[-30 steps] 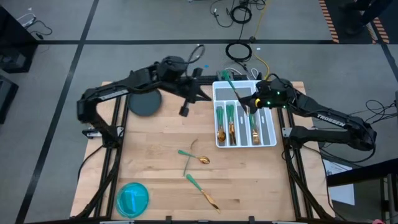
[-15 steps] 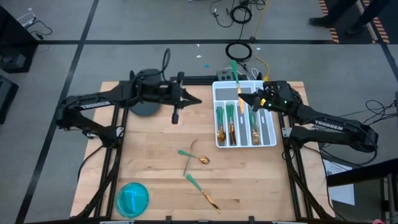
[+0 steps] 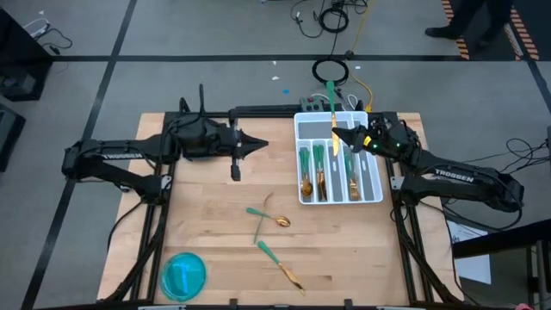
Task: Sort silverware
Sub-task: Put the top green knife on the silverware tray with the other green knives
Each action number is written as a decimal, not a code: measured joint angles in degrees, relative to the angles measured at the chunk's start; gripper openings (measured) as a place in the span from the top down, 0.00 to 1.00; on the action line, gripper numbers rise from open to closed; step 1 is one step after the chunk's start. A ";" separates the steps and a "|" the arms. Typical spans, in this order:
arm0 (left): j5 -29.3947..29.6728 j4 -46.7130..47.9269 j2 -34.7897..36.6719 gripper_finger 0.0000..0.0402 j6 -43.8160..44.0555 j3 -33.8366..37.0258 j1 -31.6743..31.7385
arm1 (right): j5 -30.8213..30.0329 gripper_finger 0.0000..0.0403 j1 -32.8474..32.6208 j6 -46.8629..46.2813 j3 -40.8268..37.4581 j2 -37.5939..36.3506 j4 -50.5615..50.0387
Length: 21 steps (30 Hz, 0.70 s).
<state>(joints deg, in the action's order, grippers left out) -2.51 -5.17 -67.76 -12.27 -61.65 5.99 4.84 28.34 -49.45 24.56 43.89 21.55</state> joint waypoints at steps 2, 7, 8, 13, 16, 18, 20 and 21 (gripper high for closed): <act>1.50 -0.16 0.42 0.98 -0.01 0.06 -0.63 | 0.00 1.00 0.00 -2.77 -3.22 0.04 5.64; 3.26 -0.05 1.02 0.98 0.00 0.04 -1.73 | -0.19 1.00 -0.25 -9.01 -10.70 0.04 17.70; 3.60 0.12 0.98 0.98 0.00 0.04 -1.96 | -0.33 1.00 -0.36 -9.64 -11.43 0.04 18.67; 6.61 -0.22 1.07 0.98 0.81 1.32 -3.12 | -0.19 1.00 -0.39 -11.46 -12.64 0.17 18.72; 7.52 -1.56 1.22 0.98 3.02 3.85 -3.70 | 0.00 1.00 -0.39 -12.16 -12.91 0.15 17.20; 8.03 -2.72 1.27 0.98 4.30 4.49 -4.24 | 0.78 1.00 -0.37 -13.01 -13.10 0.16 14.32; 9.07 -3.57 1.37 0.98 4.43 4.88 -4.99 | 1.60 1.00 -0.42 -13.38 -13.18 0.40 12.59; 9.60 -3.56 1.37 0.98 4.41 4.89 -5.32 | 1.83 1.00 -0.50 -13.41 -13.18 0.45 12.23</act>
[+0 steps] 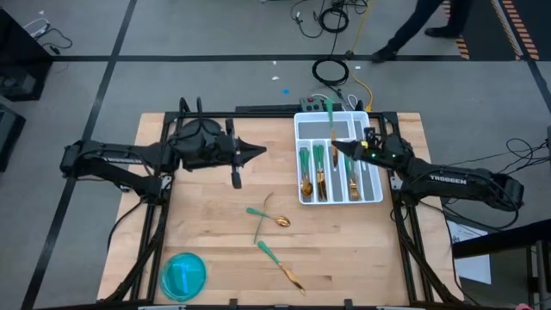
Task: Sort silverware
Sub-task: Put the top green knife on the silverware tray with the other green knives
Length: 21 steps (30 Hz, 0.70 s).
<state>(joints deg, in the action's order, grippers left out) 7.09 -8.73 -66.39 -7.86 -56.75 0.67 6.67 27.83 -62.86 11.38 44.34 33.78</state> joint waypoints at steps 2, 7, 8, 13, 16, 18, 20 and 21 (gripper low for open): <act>1.00 0.06 -0.02 0.98 0.00 0.04 -0.46 | 0.47 1.00 -0.21 -0.14 0.00 0.45 -0.46; 2.23 0.12 -0.02 0.98 -0.01 0.04 -0.87 | 0.82 1.00 -1.36 -0.92 0.02 2.11 -1.38; 2.23 0.11 -0.02 0.98 0.01 0.04 -0.91 | 0.83 1.00 -1.66 -1.01 0.02 2.64 -1.50; 2.34 0.17 -0.02 0.98 0.00 0.04 -1.23 | 0.93 1.00 -2.90 -1.28 0.02 5.19 -1.37; 2.37 0.19 -0.02 0.98 0.00 0.04 -1.23 | 0.28 1.00 -3.31 -1.21 0.02 6.94 -1.43; 2.38 0.24 -0.02 0.98 0.00 0.04 -1.22 | -0.74 1.00 -3.73 -1.17 0.02 7.93 -1.36; 2.38 0.24 -0.02 0.98 0.00 0.04 -1.22 | -2.01 1.00 -4.16 -1.10 0.02 8.73 -1.43; 2.38 0.24 -0.02 0.98 0.00 0.04 -1.21 | -2.33 1.00 -4.34 -0.95 0.02 9.10 -1.39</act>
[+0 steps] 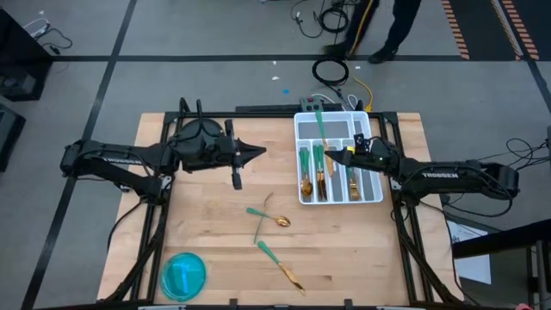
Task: Sort silverware
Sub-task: Put the top green knife on the silverware tray with the other green knives
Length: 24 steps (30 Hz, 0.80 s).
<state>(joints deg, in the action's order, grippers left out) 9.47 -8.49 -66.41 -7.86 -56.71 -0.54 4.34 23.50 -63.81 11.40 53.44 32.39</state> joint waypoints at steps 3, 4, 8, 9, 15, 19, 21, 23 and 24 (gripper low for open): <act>0.00 0.00 0.00 0.98 0.00 0.00 0.00 | 0.00 1.00 -0.16 -0.03 0.00 1.03 -0.07; 0.00 0.01 0.00 0.98 0.00 0.00 0.00 | -0.01 1.00 -0.29 -0.01 0.00 1.28 -0.04; 0.00 0.02 0.00 0.98 -0.02 0.00 0.00 | -1.62 1.00 -1.40 0.04 0.04 2.50 -0.90; 0.00 0.02 0.00 0.98 -0.02 0.00 0.00 | -2.43 1.00 -1.81 0.11 0.04 2.88 -1.33; 0.00 0.01 -0.02 0.98 -0.02 0.00 0.00 | -3.66 1.00 -3.33 0.41 0.04 5.11 -1.64; 0.00 0.01 -0.02 0.98 -0.02 0.00 0.00 | -6.15 1.00 -5.08 0.40 0.04 6.06 -1.74; 0.00 0.02 -0.02 0.98 -0.02 0.00 0.00 | -7.59 1.00 -5.99 0.36 0.04 6.27 -2.46; 0.00 0.02 -0.02 0.98 -0.02 0.00 0.00 | -8.47 1.00 -6.64 0.16 0.04 6.27 -3.75; 0.00 0.00 -0.02 0.98 -0.02 0.00 0.00 | -9.00 1.00 -7.05 0.09 0.04 6.27 -4.22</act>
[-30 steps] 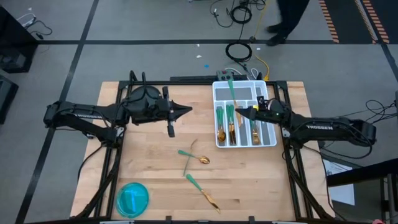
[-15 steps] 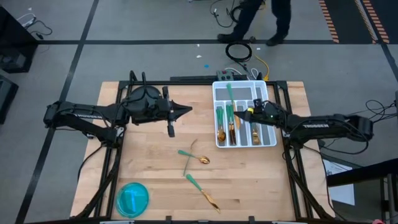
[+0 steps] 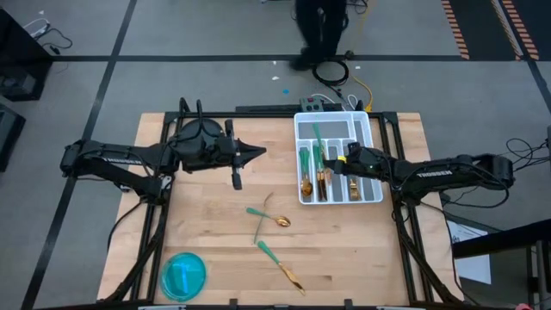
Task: Sort silverware
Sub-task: Put the top green knife on the silverware tray with the other green knives
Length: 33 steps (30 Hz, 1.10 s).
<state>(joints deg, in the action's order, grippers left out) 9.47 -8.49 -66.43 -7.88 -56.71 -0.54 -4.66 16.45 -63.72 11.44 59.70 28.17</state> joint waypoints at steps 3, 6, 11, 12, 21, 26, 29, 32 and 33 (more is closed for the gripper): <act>0.00 0.02 0.02 0.98 0.00 0.00 0.00 | -1.14 1.00 -1.00 -0.11 0.00 0.00 -0.88; 0.00 0.02 0.09 0.98 0.00 0.00 0.00 | -2.99 1.00 -2.34 -0.49 0.02 0.00 -2.96; 0.00 -0.07 0.55 0.98 0.00 0.00 0.00 | -6.99 1.00 -4.93 -1.70 0.02 0.00 -5.39; 0.00 0.18 0.78 0.98 0.00 0.00 0.00 | -7.42 1.00 -5.24 -1.70 0.02 0.00 -5.45; -0.02 1.87 1.83 0.98 -0.02 0.00 0.02 | -12.13 1.00 -8.41 -3.15 0.02 0.04 -8.27; -0.02 1.83 1.92 0.98 -0.04 0.00 0.17 | -13.60 1.00 -10.01 -4.26 0.02 1.21 -8.28; -0.02 1.79 1.92 0.98 -0.04 0.00 0.17 | -14.14 1.00 -11.03 -5.25 0.02 3.44 -6.84; -0.02 1.81 1.92 0.98 -0.04 0.00 0.17 | -15.20 1.00 -11.76 -5.28 0.02 5.84 -2.65; -0.02 1.79 1.92 0.98 -0.04 0.00 0.17 | -15.30 1.00 -11.81 -5.43 0.04 6.74 -1.88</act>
<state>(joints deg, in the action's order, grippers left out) 9.45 -6.70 -64.51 -7.92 -56.71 -0.36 -19.96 4.64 -69.15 11.49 66.44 26.28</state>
